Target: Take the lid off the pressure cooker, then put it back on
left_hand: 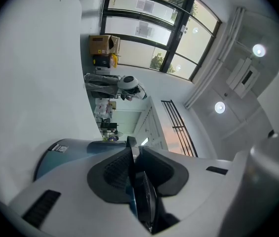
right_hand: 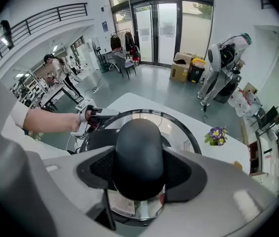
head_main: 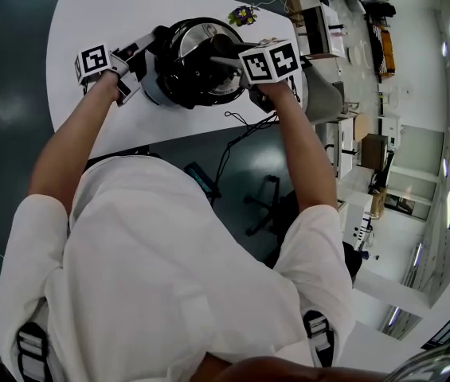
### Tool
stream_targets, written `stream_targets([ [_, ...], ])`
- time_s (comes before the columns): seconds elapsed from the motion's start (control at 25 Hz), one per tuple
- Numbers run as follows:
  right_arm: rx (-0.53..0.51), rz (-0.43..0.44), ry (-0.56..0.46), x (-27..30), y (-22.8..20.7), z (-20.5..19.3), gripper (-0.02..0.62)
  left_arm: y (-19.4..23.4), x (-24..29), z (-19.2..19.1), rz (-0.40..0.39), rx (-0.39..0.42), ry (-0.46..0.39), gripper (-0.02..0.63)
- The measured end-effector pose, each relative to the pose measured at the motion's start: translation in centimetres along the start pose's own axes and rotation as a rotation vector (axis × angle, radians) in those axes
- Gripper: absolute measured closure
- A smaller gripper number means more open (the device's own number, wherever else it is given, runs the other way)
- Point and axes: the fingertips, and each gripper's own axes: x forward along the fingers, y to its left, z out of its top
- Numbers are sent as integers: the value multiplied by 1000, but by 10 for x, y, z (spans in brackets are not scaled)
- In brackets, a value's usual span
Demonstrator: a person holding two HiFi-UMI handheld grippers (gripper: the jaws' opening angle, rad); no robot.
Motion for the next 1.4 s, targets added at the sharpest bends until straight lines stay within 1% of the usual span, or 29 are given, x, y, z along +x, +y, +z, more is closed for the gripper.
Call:
stream_targets([
  [0.16, -31, -5, -23, -3, 3, 9, 314, -5, -1, 0, 4, 1, -13, 528],
  [0.24, -44, -3, -54, -13, 6, 19, 314, -6, -2, 0, 6, 4, -19, 528],
  [0.4, 1, 78, -111, -44, 13, 44, 314, -19, -1, -2, 8, -6, -21, 528],
  [0.48, -19, 69, -120, -54, 10, 46, 314, -13, -1, -3, 16, -17, -18, 528],
  [0.52, -32, 58, -122, -58, 8, 46, 314, -9, -2, -2, 18, -10, -19, 528],
  [0.64, -37, 51, -125, -72, 2, 37, 314, -3, -3, 1, 33, 33, -27, 526],
  [0.76, -17, 47, -117, -91, -7, 23, 314, -9, -4, 2, 84, 103, -18, 523],
  [0.84, -11, 24, -114, -105, -18, 14, 314, -15, -4, 2, 123, 152, -4, 522],
  [0.92, 2, 4, -119, -111, -31, 2, 314, -13, -4, 2, 166, 205, 12, 517],
  [1.0, 28, -6, -128, -109, -46, -10, 314, -3, -10, 9, 227, 273, 11, 517],
  [1.08, 46, -20, -143, -111, -58, -20, 314, -1, -22, 23, 292, 363, -30, 544],
  [1.16, 58, -34, -164, -119, -69, -29, 314, -15, -36, 37, 331, 461, -70, 549],
  [1.28, 71, -57, -185, -134, -84, -45, 314, -50, -47, 48, 374, 655, -76, 548],
  [1.4, 95, -64, -191, -148, -96, -66, 314, -93, -48, 47, 422, 900, -58, 548],
])
